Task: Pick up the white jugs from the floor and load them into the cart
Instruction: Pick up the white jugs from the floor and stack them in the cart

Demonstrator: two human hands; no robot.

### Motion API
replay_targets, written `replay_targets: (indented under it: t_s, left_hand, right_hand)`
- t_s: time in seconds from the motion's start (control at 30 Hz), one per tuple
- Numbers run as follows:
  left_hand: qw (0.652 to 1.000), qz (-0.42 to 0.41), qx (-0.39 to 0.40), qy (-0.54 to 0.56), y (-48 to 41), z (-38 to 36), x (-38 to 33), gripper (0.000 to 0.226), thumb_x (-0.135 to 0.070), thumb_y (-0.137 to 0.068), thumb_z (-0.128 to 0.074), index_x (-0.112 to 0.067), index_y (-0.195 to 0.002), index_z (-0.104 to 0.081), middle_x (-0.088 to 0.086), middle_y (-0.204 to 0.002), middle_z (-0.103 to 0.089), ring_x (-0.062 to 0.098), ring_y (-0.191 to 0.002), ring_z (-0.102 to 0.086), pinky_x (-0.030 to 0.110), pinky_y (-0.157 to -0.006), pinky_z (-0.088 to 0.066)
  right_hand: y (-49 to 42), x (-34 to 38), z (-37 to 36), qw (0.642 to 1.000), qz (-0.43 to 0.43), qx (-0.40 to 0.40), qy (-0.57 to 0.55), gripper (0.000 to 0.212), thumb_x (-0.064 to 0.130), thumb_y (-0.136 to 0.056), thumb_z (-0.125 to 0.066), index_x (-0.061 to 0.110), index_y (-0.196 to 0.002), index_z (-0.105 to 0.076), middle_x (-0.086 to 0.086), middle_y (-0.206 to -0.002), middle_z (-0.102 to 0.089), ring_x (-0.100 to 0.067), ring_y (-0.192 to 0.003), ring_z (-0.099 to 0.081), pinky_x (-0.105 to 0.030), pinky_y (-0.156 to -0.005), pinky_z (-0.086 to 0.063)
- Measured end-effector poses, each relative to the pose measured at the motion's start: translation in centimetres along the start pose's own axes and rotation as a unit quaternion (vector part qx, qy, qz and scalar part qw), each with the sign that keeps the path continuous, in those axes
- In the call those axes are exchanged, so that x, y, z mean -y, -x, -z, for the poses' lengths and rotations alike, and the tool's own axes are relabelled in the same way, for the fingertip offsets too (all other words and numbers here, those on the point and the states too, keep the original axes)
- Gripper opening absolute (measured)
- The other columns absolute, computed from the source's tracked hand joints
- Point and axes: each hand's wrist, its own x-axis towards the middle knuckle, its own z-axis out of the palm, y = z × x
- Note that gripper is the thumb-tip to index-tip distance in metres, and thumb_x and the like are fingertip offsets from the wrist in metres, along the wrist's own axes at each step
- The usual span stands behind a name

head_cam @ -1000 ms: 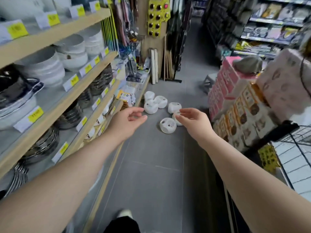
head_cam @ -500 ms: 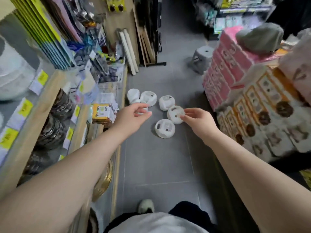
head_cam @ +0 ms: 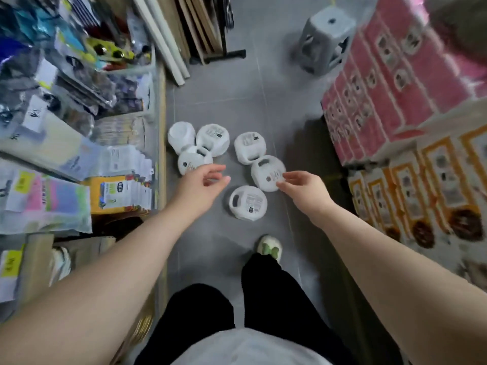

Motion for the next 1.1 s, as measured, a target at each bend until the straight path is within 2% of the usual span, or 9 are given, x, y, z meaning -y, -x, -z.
replay_targets:
  t_s: [0.2, 0.3, 0.4, 0.53, 0.67, 0.8, 0.9, 1.03, 1.1]
  left_hand:
    - [0.998, 0.059, 0.025, 0.009, -10.6, -4.4, 5.3, 0.032, -0.015, -0.090, -0.067, -0.008, -0.121, -0.065, -0.002, -0.092, -0.063, 0.009, -0.081, -0.057, -0.003, -0.069, -0.038]
    - [0.997, 0.060, 0.041, -0.008, -16.3, -7.7, 10.4, 0.030, -0.014, -0.091, -0.066, -0.009, -0.120, -0.064, -0.003, -0.090, -0.062, -0.002, -0.074, -0.053, -0.004, -0.066, -0.037]
    - [0.996, 0.071, 0.051, -0.021, -21.6, -11.7, 16.8, 0.029, -0.019, -0.091, -0.066, -0.014, -0.119, -0.064, -0.002, -0.095, -0.063, 0.004, -0.078, -0.057, 0.003, -0.068, -0.039]
    - [0.992, 0.091, 0.076, -0.035, -28.0, -16.8, 26.3, 0.033, -0.026, -0.090, -0.067, -0.018, -0.122, -0.063, -0.004, -0.100, -0.064, 0.012, -0.093, -0.060, 0.016, -0.085, -0.038]
    - [0.986, 0.104, 0.117, -0.060, -33.4, -21.6, 34.3, 0.046, -0.033, -0.088, -0.068, -0.018, -0.130, -0.057, 0.003, -0.123, -0.064, 0.017, -0.108, -0.059, 0.030, -0.102, -0.043]
    - [0.979, 0.088, 0.155, -0.102, -37.1, -24.8, 38.9, 0.056, -0.041, -0.090, -0.064, -0.021, -0.140, -0.047, 0.002, -0.143, -0.050, 0.020, -0.129, -0.047, 0.024, -0.099, -0.034]
    - [0.969, 0.087, 0.195, -0.123, -38.8, -26.2, 40.3, 0.068, -0.048, -0.089, -0.062, -0.021, -0.147, -0.038, 0.002, -0.151, -0.041, 0.020, -0.138, -0.039, 0.028, -0.110, -0.030]
    - [0.954, 0.132, 0.243, -0.118, -39.0, -26.3, 42.2, 0.086, -0.062, -0.081, -0.063, -0.027, -0.151, -0.028, -0.002, -0.152, -0.040, 0.020, -0.137, -0.040, 0.031, -0.111, -0.032]
    - [0.944, 0.157, 0.269, -0.107, -38.6, -26.1, 43.1, 0.095, -0.070, -0.071, -0.067, -0.029, -0.149, -0.031, -0.006, -0.146, -0.046, 0.019, -0.132, -0.047, 0.032, -0.108, -0.036]
  right_hand:
    - [-10.6, -3.6, -4.5, 0.997, -0.070, 0.038, 0.010, 0.040, 0.030, -0.087, -0.070, 0.015, -0.123, -0.063, -0.003, -0.113, -0.067, -0.014, -0.093, -0.064, -0.028, -0.087, -0.052]
    - [-16.1, -8.3, -8.3, 0.993, -0.110, 0.035, -0.007, 0.042, 0.029, -0.087, -0.070, 0.013, -0.125, -0.061, -0.004, -0.117, -0.067, -0.016, -0.100, -0.064, -0.027, -0.088, -0.051]
    - [-21.7, -14.2, -12.7, 0.989, -0.147, 0.033, -0.016, 0.045, 0.031, -0.087, -0.069, 0.015, -0.128, -0.057, -0.006, -0.124, -0.063, -0.020, -0.110, -0.061, -0.036, -0.097, -0.050]
    - [-28.6, -21.7, -18.3, 0.983, -0.178, 0.003, -0.032, 0.044, 0.031, -0.090, -0.066, 0.017, -0.130, -0.055, -0.005, -0.125, -0.061, -0.022, -0.108, -0.060, -0.037, -0.092, -0.052]
    - [-33.8, -28.1, -22.3, 0.981, -0.181, -0.046, -0.044, 0.039, 0.033, -0.094, -0.060, 0.018, -0.130, -0.055, 0.005, -0.100, -0.056, -0.016, -0.094, -0.055, -0.030, -0.080, -0.045]
    - [-37.5, -33.2, -25.9, 0.987, -0.152, -0.020, -0.039, 0.056, 0.051, -0.079, -0.072, 0.038, -0.130, -0.053, 0.007, -0.112, -0.065, -0.014, -0.104, -0.061, -0.037, -0.097, -0.050]
    - [-38.6, -35.1, -26.9, 0.989, -0.136, -0.012, -0.064, 0.072, 0.049, -0.072, -0.080, 0.038, -0.135, -0.047, 0.006, -0.120, -0.062, -0.013, -0.108, -0.061, -0.034, -0.098, -0.048]
    - [-38.8, -36.0, -26.7, 0.982, -0.150, 0.000, -0.118, 0.090, 0.057, -0.050, -0.087, 0.039, -0.130, -0.051, 0.007, -0.119, -0.066, -0.015, -0.110, -0.064, -0.038, -0.099, -0.051]
    - [-38.7, -36.4, -26.5, 0.973, -0.184, 0.027, -0.138, 0.113, 0.053, -0.043, -0.092, 0.036, -0.142, -0.041, 0.005, -0.130, -0.060, -0.021, -0.119, -0.060, -0.043, -0.101, -0.048]
